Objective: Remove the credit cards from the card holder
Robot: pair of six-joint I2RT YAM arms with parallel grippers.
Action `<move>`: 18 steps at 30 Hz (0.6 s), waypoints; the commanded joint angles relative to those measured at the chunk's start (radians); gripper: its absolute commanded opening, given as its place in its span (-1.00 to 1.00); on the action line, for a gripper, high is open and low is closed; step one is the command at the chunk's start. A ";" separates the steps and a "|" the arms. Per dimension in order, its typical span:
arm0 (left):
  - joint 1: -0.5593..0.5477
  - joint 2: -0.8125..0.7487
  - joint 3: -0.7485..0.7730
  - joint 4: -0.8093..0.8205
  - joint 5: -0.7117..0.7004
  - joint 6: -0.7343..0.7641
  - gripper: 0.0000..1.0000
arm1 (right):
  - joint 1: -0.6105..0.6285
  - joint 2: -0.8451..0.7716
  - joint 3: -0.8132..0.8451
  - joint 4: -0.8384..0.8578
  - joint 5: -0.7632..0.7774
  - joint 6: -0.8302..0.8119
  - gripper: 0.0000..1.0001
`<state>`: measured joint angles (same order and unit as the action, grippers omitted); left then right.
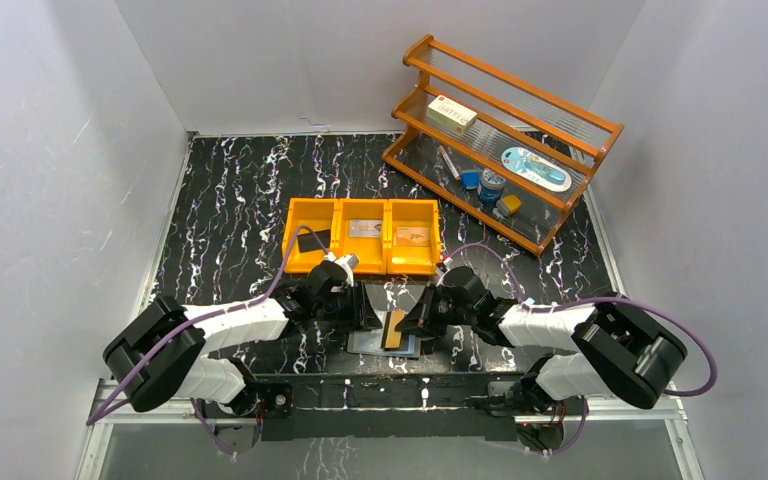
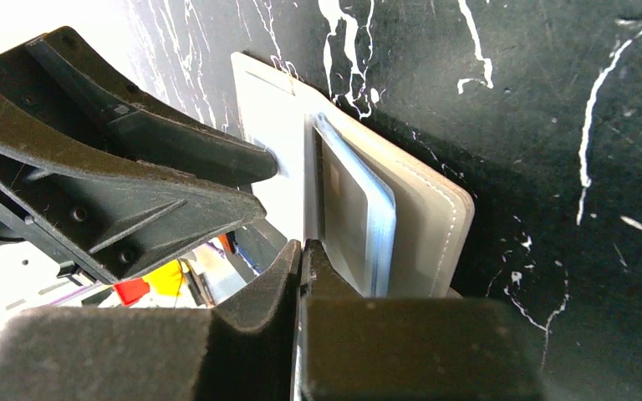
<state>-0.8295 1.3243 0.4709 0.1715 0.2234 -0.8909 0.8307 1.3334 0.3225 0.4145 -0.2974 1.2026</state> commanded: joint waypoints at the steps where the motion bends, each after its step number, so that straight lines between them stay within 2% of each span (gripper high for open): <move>1: -0.004 -0.021 -0.021 -0.069 -0.047 0.013 -0.30 | -0.007 -0.058 0.013 -0.073 0.041 -0.055 -1.00; 6: -0.005 -0.034 -0.006 -0.069 -0.062 0.013 -0.27 | -0.011 -0.124 0.119 -0.220 0.095 -0.159 -1.00; 9: -0.005 -0.048 0.010 -0.072 -0.073 0.020 -0.17 | -0.013 -0.182 0.149 -0.245 0.098 -0.236 -1.00; 12: -0.005 -0.061 0.063 -0.143 -0.126 0.063 0.01 | -0.013 -0.254 0.177 -0.269 0.123 -0.313 -1.00; 14: -0.005 -0.073 0.101 -0.183 -0.166 0.092 0.11 | -0.013 -0.293 0.197 -0.319 0.180 -0.352 -1.00; 16: -0.003 -0.083 0.133 -0.224 -0.203 0.116 0.33 | -0.014 -0.321 0.221 -0.364 0.241 -0.410 -1.00; 18: 0.000 -0.091 0.166 -0.269 -0.256 0.130 0.45 | -0.013 -0.335 0.255 -0.416 0.310 -0.462 -1.00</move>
<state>-0.8333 1.2804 0.5587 0.0269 0.0963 -0.8261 0.8196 1.0378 0.4934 0.0933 -0.1337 0.8841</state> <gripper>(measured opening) 0.675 0.073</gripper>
